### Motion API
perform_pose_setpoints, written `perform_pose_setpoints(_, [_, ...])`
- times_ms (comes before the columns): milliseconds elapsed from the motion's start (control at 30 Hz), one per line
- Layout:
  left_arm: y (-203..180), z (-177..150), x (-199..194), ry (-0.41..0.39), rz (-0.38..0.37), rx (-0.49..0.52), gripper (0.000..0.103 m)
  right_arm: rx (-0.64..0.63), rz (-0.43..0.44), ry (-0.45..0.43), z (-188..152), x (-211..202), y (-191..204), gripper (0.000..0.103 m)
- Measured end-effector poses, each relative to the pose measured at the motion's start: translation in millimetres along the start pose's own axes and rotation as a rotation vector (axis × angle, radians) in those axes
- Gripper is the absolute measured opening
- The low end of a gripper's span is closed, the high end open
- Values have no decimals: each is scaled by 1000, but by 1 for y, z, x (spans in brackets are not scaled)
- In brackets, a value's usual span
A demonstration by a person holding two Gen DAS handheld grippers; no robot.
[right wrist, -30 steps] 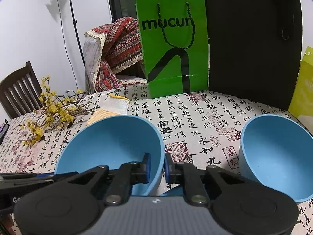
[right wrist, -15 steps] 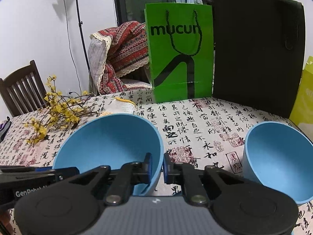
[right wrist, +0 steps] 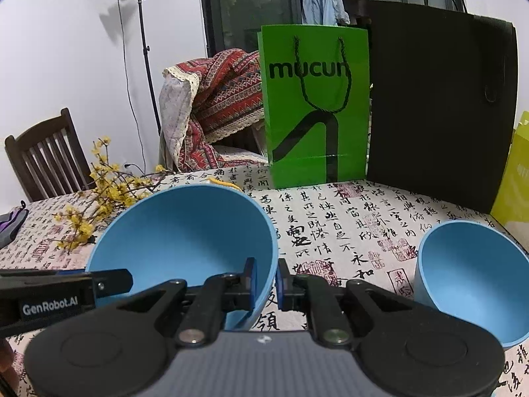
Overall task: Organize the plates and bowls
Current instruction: 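Lift the blue bowl with both tools away from the other bowls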
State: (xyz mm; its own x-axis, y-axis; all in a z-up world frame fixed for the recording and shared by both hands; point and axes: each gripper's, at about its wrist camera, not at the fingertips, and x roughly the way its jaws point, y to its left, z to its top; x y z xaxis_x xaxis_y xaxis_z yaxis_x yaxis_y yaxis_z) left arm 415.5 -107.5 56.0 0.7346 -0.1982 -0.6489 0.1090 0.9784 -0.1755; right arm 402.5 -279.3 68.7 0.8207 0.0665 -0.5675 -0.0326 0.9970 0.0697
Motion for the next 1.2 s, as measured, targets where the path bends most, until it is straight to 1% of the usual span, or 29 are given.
perform_pose_setpoints(700, [-1, 3, -20, -57, 15, -4, 22, -24, 12, -40, -1, -17, 8, 12])
perform_pose_setpoints(1200, [-3, 3, -24, -63, 19, -5, 22, -15, 21, -39, -1, -17, 6, 12])
